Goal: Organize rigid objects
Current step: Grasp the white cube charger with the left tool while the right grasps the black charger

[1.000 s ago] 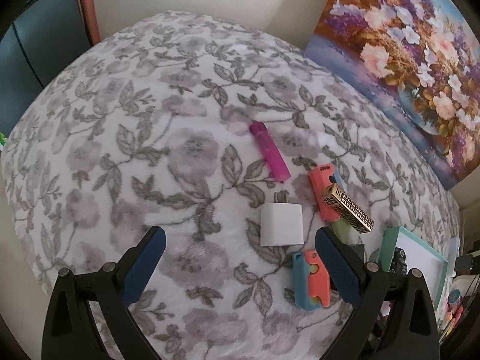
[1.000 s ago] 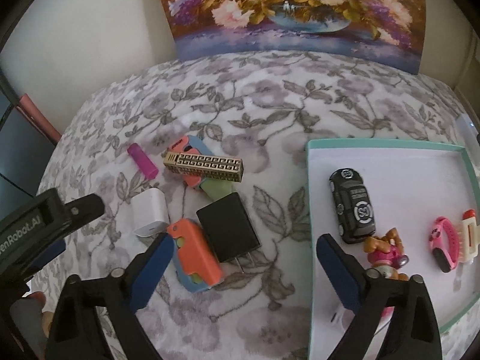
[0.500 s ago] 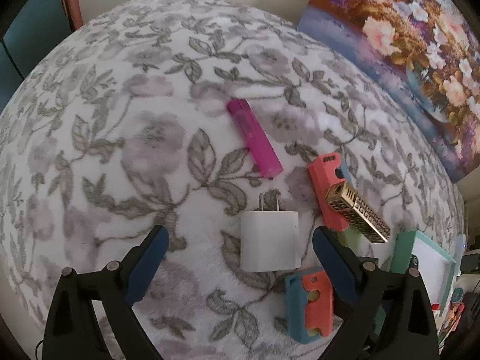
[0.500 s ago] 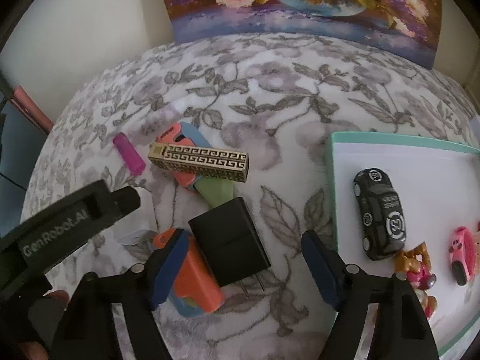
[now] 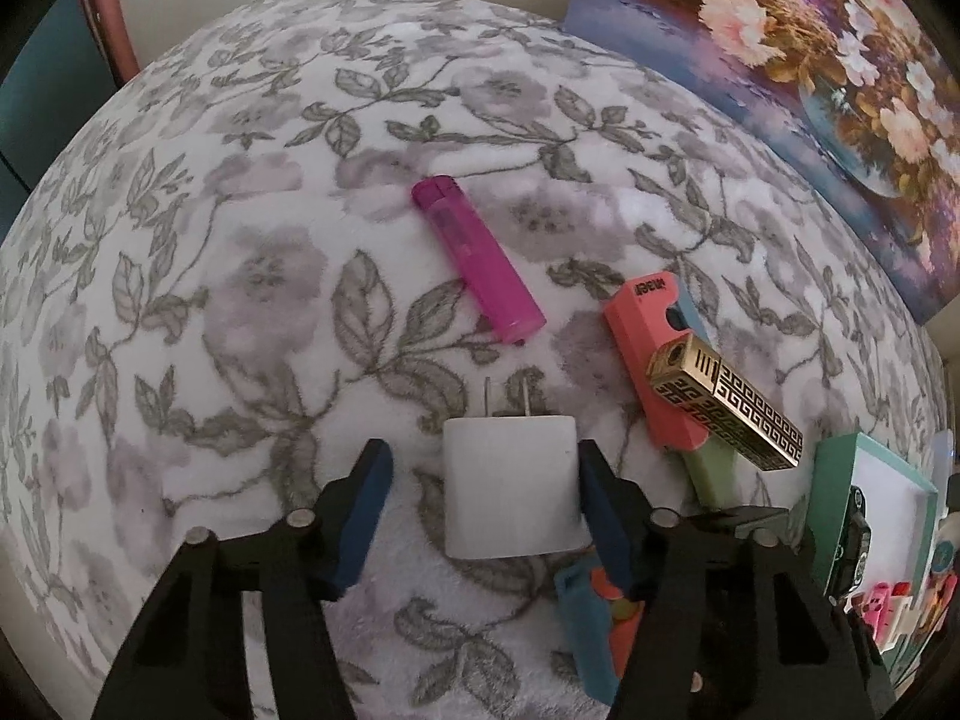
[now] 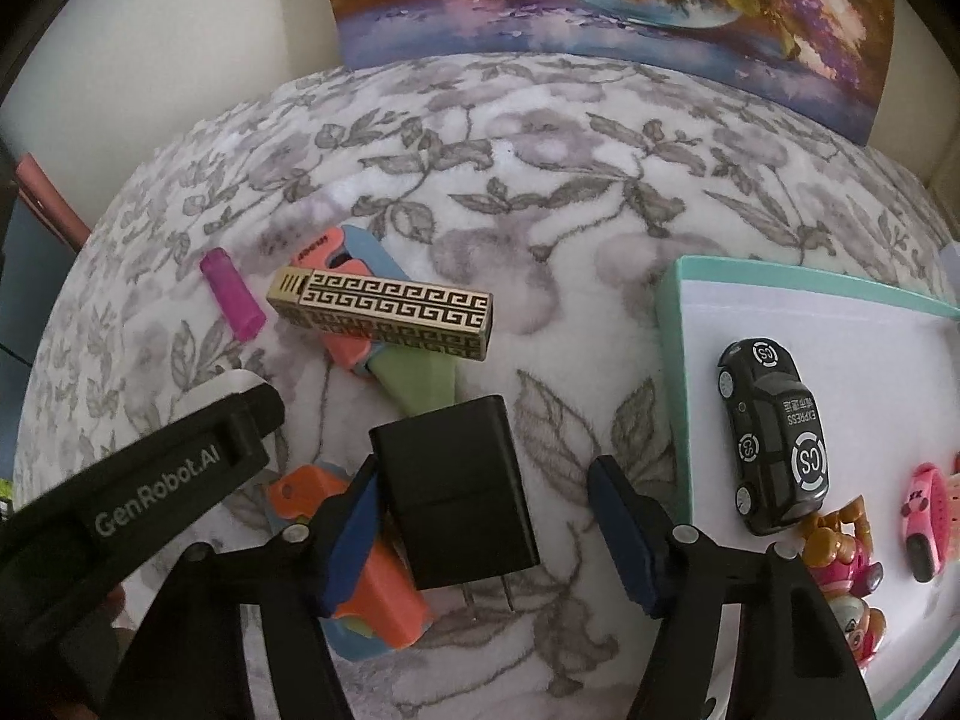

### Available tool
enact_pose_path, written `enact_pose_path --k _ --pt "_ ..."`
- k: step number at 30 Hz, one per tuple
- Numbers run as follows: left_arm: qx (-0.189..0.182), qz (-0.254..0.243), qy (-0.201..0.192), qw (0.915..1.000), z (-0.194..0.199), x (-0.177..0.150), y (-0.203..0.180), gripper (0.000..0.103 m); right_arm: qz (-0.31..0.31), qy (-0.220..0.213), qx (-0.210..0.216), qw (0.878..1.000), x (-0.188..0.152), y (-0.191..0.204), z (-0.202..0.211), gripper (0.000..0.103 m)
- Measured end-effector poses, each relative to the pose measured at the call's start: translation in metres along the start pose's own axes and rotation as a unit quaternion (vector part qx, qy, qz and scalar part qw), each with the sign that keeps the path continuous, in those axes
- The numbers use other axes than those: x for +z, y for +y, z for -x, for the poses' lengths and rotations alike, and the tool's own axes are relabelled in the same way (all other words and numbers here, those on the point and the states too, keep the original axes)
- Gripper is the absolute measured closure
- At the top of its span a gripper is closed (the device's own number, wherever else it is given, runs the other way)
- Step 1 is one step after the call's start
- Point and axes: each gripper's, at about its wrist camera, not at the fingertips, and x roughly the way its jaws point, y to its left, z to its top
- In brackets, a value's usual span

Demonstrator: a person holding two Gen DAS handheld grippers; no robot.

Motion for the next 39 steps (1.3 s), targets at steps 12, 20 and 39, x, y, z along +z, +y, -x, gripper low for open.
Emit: enact_pose_path --k 12,20,39 --pt "0.019 -0.025 -0.008 0.9995 -0.004 0.001 -0.01 0.052 0.021 -0.006 -0.029 0.999 -0.005 0.007 -0.001 0.042" --pt "0.03 -0.042 -0.01 0.9986 -0.004 0.001 -0.019 0.059 0.002 -0.006 -0.025 1.0 -0.004 -0.005 0.004 0.059" --pt "0.0 -0.021 -0.058 0.9981 0.051 0.008 -0.004 0.059 -0.033 -0.031 0.025 0.999 0.006 -0.022 0.043 0.06"
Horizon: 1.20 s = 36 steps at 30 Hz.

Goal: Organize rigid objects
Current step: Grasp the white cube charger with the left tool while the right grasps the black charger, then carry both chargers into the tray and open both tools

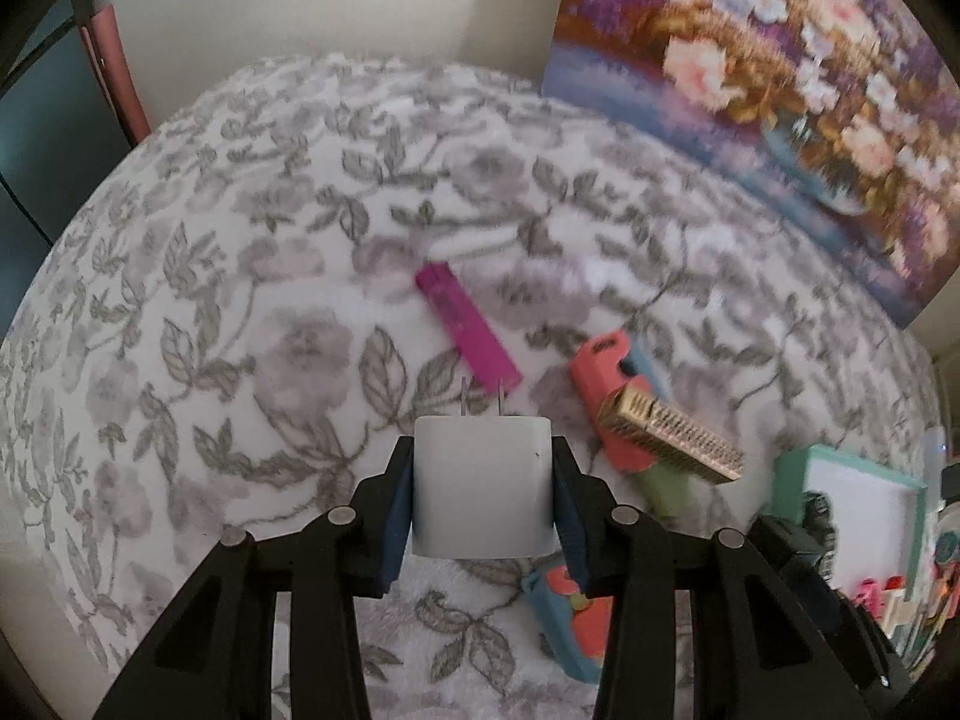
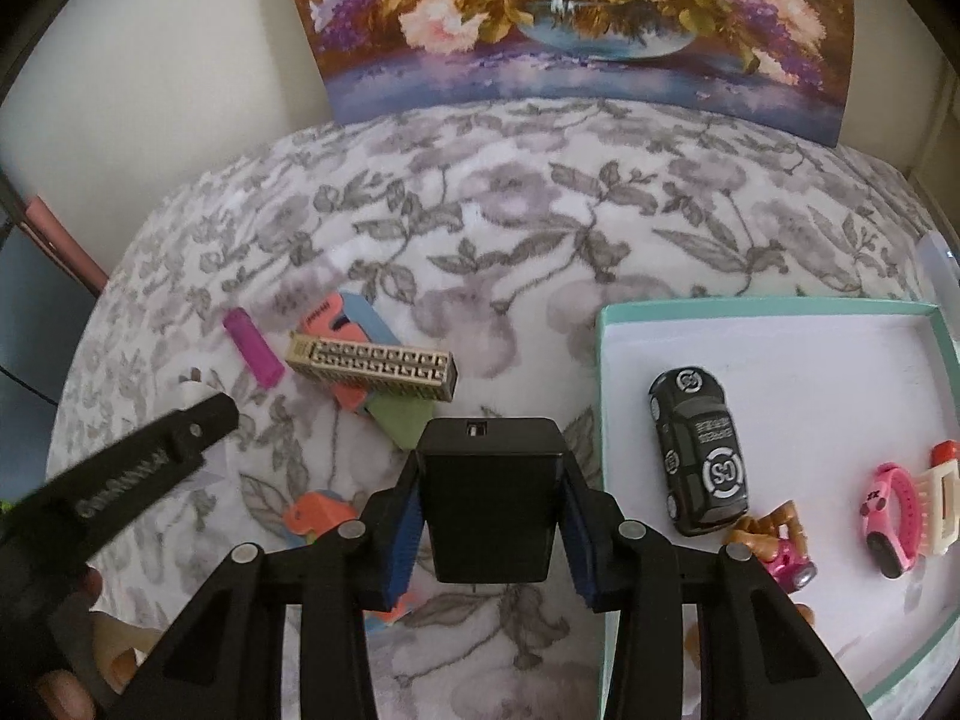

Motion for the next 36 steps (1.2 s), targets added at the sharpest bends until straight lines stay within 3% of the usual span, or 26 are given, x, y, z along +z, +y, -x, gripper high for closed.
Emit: enact_pose_path --k 7,12,23,36 --pt "-0.018 0.006 -0.049 0.9986 0.044 0.011 -0.001 0.059 -0.019 -0.042 0.015 0.999 0.015 -0.011 0.041 0.06" --pt "-0.028 -0.003 -0.063 0.9976 0.063 0.011 -0.011 0.059 -0.042 -0.051 0.007 0.998 0.022 -0.03 0.057 0.06" --pt "-0.062 -0.059 -0.049 0.9951 0.07 -0.008 -0.076 0.059 -0.119 -0.033 -0.035 0.992 0.019 -0.112 0.057 0.06" --pt "-0.095 -0.157 -0.02 0.9828 0.063 -0.051 -0.17 0.059 -0.184 -0.029 -0.069 0.98 0.008 -0.194 0.065 0.059"
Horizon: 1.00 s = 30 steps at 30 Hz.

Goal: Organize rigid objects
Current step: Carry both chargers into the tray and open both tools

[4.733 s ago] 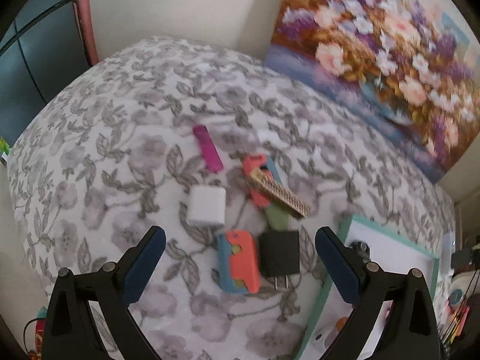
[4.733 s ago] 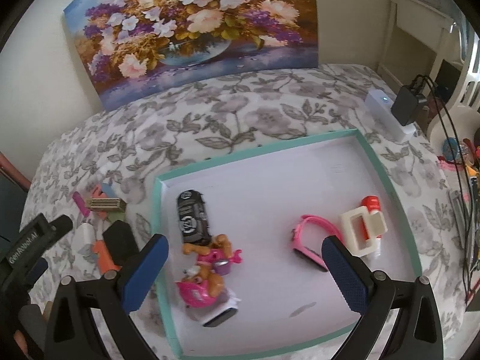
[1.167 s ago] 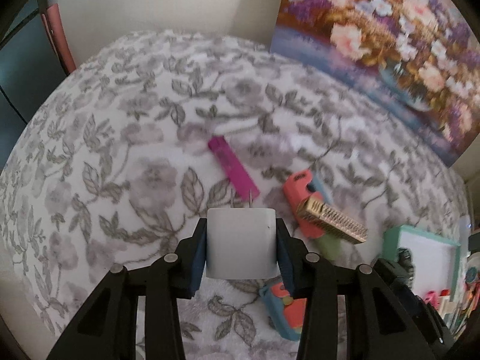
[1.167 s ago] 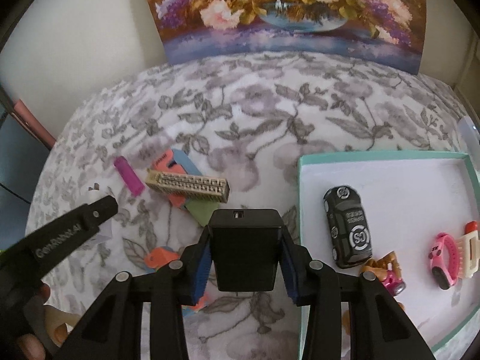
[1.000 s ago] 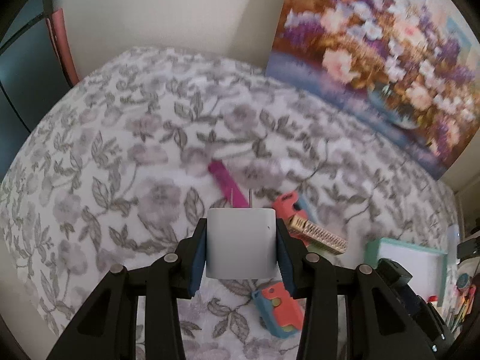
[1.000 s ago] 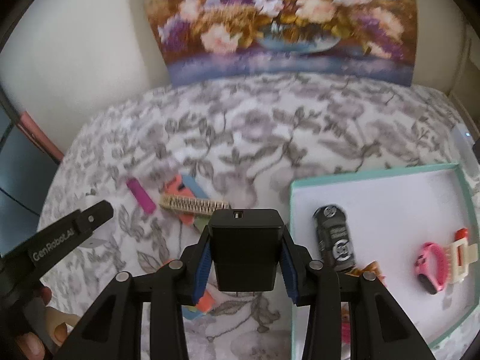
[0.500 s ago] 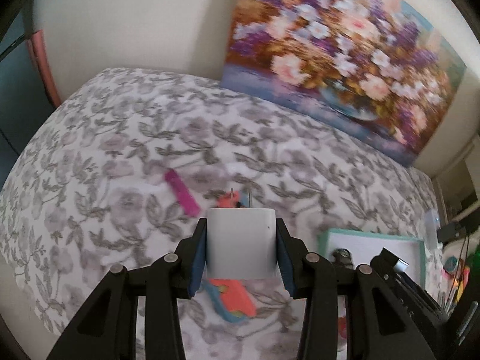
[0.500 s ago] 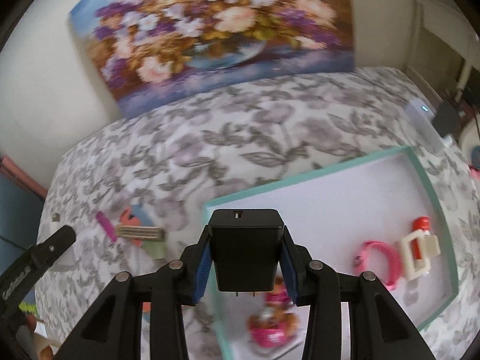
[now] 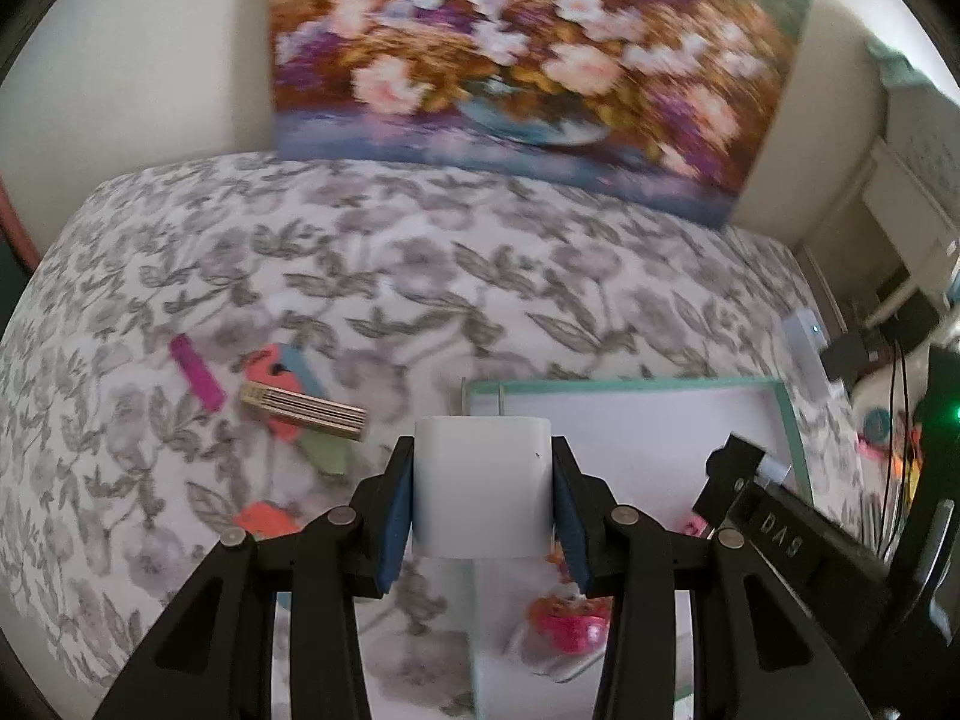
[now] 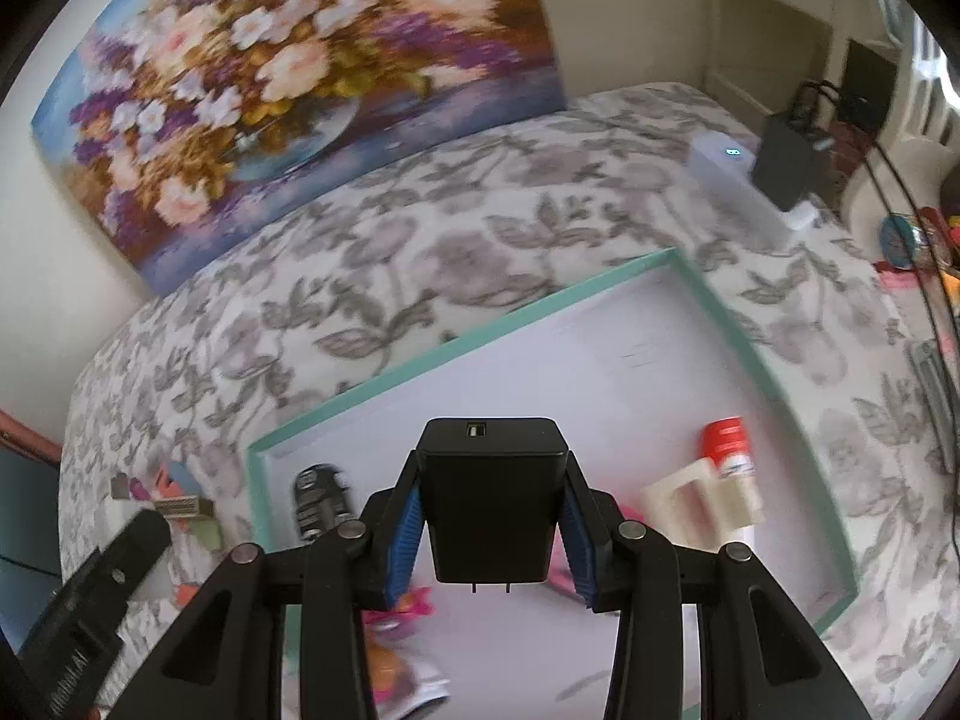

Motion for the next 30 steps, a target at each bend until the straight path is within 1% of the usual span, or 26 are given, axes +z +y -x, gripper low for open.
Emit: enact_pose_path --k 7,11,20,30 --pt "-0.01 -0.034 0.012 0.9993 -0.01 -0.009 -0.033 0.059 -0.026 -0.003 -0.019 0.999 0.005 -0.036 0.003 0.059" --pt "-0.01 -0.049 0.019 0.9986 -0.016 -0.013 -0.046 0.059 -0.035 -0.004 -0.022 0.999 0.006 -0.046 0.005 0.059" --pt "-0.002 -0.067 0.039 0.997 -0.03 -0.022 -0.057 0.059 -0.019 0.0 -0.019 1.0 0.005 -0.037 0.001 0.059" --pt "0.004 -0.067 0.054 0.9962 -0.042 -0.026 -0.057 0.059 -0.002 0.014 -0.022 1.0 0.001 -0.029 -0.008 0.059"
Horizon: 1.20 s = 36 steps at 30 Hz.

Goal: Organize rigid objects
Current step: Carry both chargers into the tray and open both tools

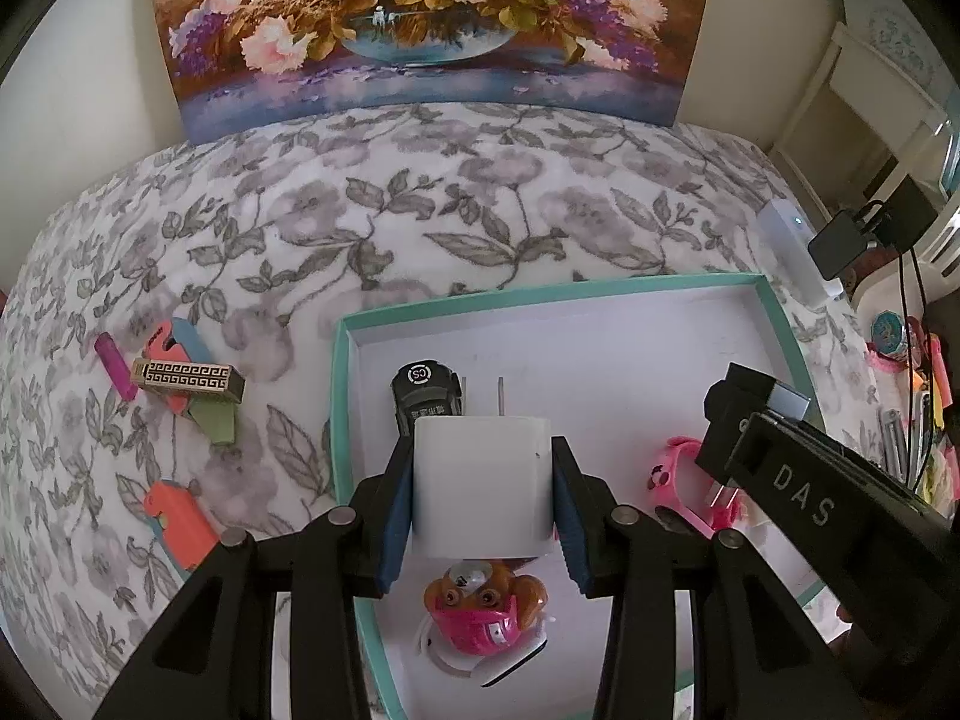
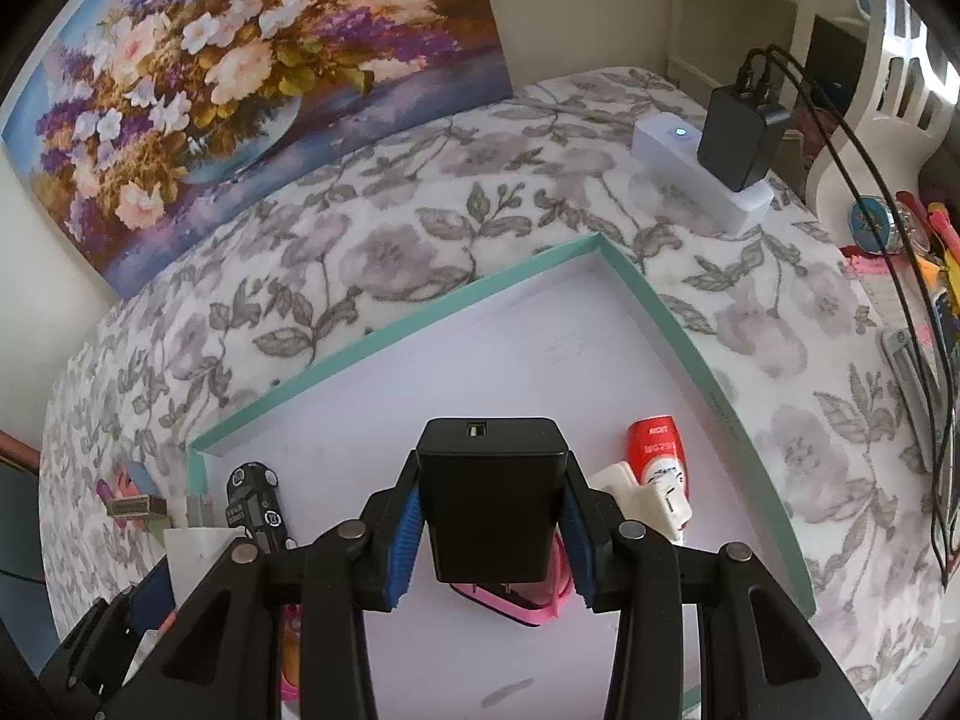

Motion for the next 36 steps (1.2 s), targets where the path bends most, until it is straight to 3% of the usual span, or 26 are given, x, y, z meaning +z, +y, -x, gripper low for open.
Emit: enact_pose_path --k 25,30,36 --pt "0.007 0.0 0.016 0.9998 -0.009 -0.002 0.0 0.058 0.009 0.027 -0.007 1.0 -0.003 0.004 -0.012 0.059" --pt "0.011 0.004 0.01 0.9999 -0.002 0.001 0.004 0.051 0.003 0.009 -0.011 1.0 0.001 0.002 0.0 0.044" --pt "0.025 0.024 0.004 0.9994 0.006 0.007 0.02 0.049 0.005 -0.006 -0.012 1.0 0.005 0.003 0.011 0.041"
